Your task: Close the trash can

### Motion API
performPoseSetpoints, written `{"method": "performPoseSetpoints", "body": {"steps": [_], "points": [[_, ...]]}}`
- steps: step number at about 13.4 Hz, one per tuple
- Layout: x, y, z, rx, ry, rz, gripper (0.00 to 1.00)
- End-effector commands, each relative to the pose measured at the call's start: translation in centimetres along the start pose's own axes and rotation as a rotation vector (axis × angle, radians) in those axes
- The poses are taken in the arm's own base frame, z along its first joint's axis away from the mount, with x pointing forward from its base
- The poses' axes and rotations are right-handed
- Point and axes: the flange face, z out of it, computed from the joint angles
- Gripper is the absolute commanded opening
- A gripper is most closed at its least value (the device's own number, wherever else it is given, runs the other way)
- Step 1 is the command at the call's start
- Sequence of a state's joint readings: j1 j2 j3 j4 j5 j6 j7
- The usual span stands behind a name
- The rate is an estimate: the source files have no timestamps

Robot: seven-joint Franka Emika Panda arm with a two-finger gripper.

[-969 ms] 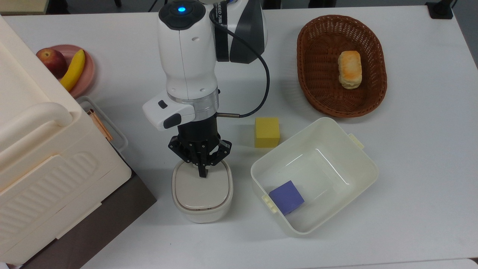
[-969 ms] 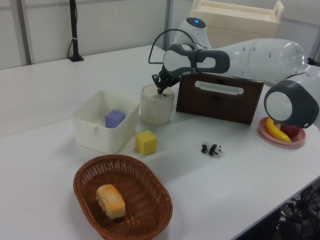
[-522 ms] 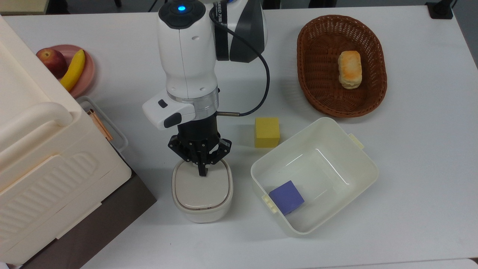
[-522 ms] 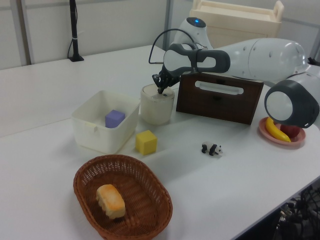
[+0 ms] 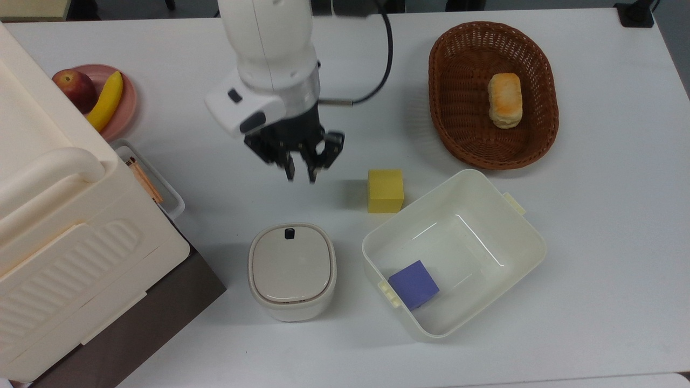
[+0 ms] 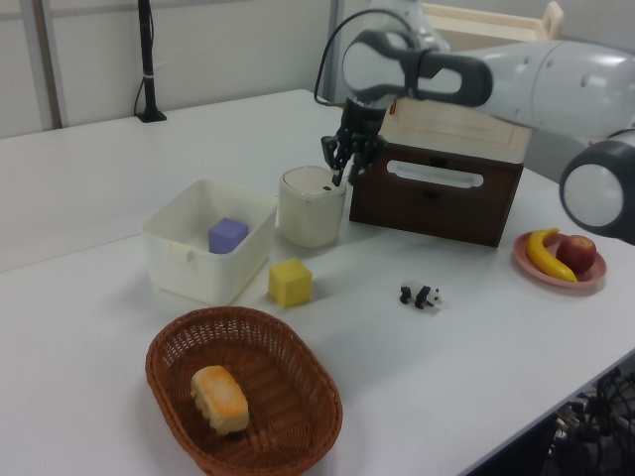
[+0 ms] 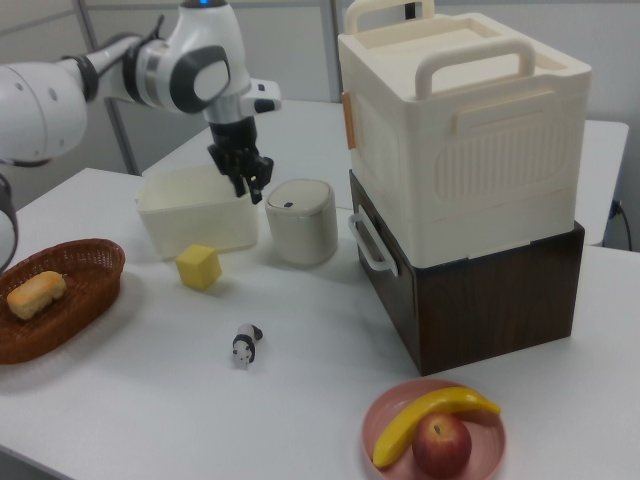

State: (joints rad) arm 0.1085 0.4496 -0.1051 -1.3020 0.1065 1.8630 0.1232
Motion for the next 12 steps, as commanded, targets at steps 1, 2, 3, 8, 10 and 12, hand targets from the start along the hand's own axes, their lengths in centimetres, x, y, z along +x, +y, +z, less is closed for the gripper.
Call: {"method": "performPoseSetpoints", "body": {"steps": [1, 2, 3, 8, 10, 12], "points": [[-3.5, 0.3, -3.1, 0.002, -0.105, -0.033, 1.00], [-4.1, 0.5, -3.6, -0.001, -0.126, -0.038, 1.00], [-4.5, 0.8, -3.8, 0.000, -0.135, -0.056, 1.00], [-5.4, 2.2, -4.2, -0.016, -0.151, -0.064, 1.00], [-5.4, 2.4, -4.3, -0.050, -0.149, -0.061, 1.00], [-5.3, 2.7, -4.6, -0.059, -0.144, -0.040, 1.00]]}}
